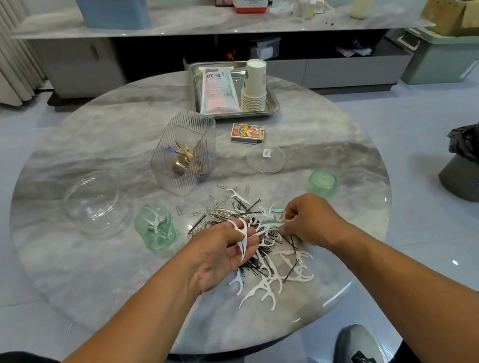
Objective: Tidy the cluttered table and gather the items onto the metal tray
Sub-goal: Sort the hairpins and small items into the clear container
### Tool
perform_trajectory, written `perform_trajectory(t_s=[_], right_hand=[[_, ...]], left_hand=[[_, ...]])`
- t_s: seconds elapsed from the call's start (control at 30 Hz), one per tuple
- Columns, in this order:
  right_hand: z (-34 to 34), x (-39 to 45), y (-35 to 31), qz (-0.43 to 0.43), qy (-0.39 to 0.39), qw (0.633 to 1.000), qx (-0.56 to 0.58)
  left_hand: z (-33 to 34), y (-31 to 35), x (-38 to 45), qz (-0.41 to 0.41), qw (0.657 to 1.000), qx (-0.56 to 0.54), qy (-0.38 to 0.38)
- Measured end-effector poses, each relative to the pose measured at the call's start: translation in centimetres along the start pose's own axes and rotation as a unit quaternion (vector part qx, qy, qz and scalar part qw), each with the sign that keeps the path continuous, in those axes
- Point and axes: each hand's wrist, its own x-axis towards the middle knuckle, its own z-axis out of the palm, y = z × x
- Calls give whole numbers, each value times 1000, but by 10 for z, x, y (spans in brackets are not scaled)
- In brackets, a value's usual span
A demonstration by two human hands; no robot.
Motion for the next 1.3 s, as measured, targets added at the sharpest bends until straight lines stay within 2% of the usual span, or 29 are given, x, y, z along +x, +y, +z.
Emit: perform_trajectory(t_s=[0.23, 0.37, 0.43, 0.67, 0.83, 1.17, 1.3], right_hand=[[-22, 5, 2, 21, 30, 992, 117], [-23, 5, -5, 92, 9, 948, 305], [-24, 5, -8, 103, -4, 934, 342], [-19, 3, -9, 128, -86, 928, 339], [-9, 2, -14, 98, -89, 931, 341], [4, -4, -26, 95, -149, 903, 392], [8, -8, -29, 89, -170, 905, 379]], left_hand=[[6, 4, 0, 11, 1000, -17, -2], [6, 6, 2, 34, 999, -31, -3], [6, 7, 3, 51, 998, -27, 6], [7, 9, 5, 95, 995, -29, 20], [10, 8, 3, 104, 994, -30, -1], [12, 8, 4, 103, 982, -153, -36], [13, 7, 7, 93, 986, -137, -16]])
